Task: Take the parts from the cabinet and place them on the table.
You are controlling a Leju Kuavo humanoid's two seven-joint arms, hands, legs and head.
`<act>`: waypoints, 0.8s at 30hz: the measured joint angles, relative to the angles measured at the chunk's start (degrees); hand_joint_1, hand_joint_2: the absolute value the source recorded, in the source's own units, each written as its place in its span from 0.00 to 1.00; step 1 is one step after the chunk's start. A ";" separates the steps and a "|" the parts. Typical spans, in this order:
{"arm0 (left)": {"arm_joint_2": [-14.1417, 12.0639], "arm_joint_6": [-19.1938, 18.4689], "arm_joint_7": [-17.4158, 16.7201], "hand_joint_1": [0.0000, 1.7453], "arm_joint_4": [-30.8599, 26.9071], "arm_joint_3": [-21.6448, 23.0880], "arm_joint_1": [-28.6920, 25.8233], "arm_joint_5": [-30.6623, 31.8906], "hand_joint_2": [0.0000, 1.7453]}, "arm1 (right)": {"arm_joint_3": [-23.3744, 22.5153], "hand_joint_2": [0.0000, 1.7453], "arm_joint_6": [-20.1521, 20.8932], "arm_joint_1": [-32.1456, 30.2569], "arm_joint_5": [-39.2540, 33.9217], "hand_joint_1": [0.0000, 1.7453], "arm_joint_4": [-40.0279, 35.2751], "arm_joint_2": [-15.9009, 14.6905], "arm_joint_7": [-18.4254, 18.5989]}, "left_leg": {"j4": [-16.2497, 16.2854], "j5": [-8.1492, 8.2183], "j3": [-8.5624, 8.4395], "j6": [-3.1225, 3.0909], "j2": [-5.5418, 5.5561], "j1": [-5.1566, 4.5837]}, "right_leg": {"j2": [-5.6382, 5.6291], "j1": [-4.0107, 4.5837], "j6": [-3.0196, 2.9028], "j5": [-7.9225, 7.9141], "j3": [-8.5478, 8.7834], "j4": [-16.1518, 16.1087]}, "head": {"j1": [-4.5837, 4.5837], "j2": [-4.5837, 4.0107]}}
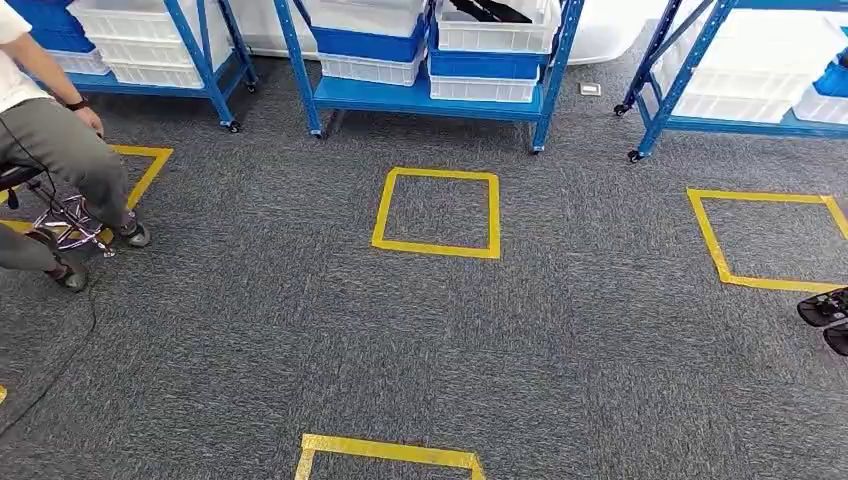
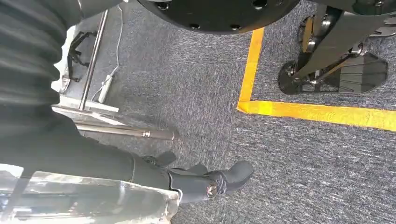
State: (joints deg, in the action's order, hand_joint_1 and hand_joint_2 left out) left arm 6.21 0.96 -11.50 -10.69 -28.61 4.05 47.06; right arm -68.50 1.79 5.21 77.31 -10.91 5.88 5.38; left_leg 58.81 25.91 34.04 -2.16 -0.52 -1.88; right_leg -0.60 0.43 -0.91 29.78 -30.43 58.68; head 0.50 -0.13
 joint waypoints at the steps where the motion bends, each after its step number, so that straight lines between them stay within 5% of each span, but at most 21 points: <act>1: 0.00 0.00 0.02 0.00 0.00 0.00 0.00 0.11 0.00 | 0.02 1.00 0.00 0.00 0.00 0.00 0.00 0.00 0.00 | 0.00 0.00 0.00 -0.01 0.00 0.00 | 0.00 -0.01 0.01 -0.01 0.01 0.00 | 0.00 0.00; 24: -0.02 0.83 1.25 0.00 0.00 -0.52 0.01 0.51 0.00 | 0.31 1.00 0.00 0.02 0.00 0.00 0.00 0.02 -0.24 | 0.11 0.12 0.00 -0.18 0.02 0.04 | 0.01 -0.06 0.04 -0.03 0.08 -0.06 | 0.02 0.00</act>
State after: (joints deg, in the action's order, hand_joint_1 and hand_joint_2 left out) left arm 6.19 1.79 -10.25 -10.69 -29.14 4.06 47.56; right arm -68.19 1.79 5.22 77.31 -10.91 5.90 5.14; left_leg 58.92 26.03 34.04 -2.34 -0.49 -1.83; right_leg -0.59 0.37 -0.87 29.75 -30.34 58.62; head 0.52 -0.13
